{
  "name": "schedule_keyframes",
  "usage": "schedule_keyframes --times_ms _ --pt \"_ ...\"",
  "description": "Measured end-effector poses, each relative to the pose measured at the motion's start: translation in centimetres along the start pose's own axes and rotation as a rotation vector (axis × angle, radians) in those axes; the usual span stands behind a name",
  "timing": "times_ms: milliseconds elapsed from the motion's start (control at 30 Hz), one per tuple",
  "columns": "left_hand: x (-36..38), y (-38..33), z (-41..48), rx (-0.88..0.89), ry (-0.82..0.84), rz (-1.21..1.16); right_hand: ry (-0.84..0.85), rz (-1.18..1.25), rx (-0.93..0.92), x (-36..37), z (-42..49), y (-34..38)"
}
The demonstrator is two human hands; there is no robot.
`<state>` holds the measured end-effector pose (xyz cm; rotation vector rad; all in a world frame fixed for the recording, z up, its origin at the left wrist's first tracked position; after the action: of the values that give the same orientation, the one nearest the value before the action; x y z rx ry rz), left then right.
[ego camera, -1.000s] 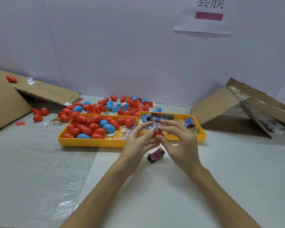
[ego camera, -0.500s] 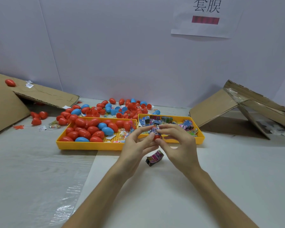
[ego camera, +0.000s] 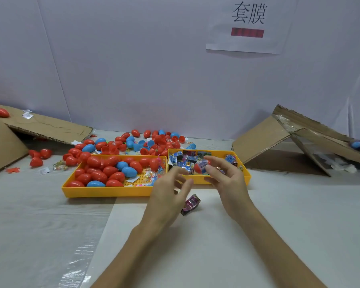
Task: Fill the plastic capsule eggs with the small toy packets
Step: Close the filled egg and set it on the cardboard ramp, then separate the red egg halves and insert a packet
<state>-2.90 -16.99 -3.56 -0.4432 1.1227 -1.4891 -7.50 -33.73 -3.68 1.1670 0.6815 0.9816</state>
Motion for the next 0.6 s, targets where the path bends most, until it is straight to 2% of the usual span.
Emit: schedule_keyframes --times_ms 67,133,300,367,500,567,600 --pt "1.7 -0.3 -0.6 0.087 0.166 0.239 -0.053 0.164 0.143 -1.0 0.4 -1.0" --pt "3.3 0.4 -1.3 0.102 0.311 0.423 -0.051 0.245 0.263 -1.9 0.7 -1.9" --pt "4.3 1.2 -1.4 0.078 0.403 0.373 0.111 0.119 0.472 -2.1 1.2 -2.8" --pt "4.2 1.5 -1.2 0.054 0.395 0.331 0.092 0.216 0.436 -3.2 3.2 -0.7" --pt "4.1 1.6 -1.2 0.039 0.395 0.292 -0.294 0.712 0.147 -11.4 8.8 6.0" --pt "4.1 1.7 -1.2 0.033 0.412 0.271 -0.384 0.689 0.153 -13.4 9.4 6.0" --pt "4.1 1.7 -1.2 0.031 0.418 0.269 -0.376 0.577 0.207 -13.0 9.1 5.0"
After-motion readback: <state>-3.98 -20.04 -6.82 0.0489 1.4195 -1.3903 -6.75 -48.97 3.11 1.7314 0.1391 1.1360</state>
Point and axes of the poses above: each hand's wrist, its own z-axis towards the middle knuckle, its own x-axis out of the palm, y = z × x, the point moved 9 cm from there along z, towards the middle knuckle, and after that the axes turned 7 degrees about -z, right-handed, at the moved point
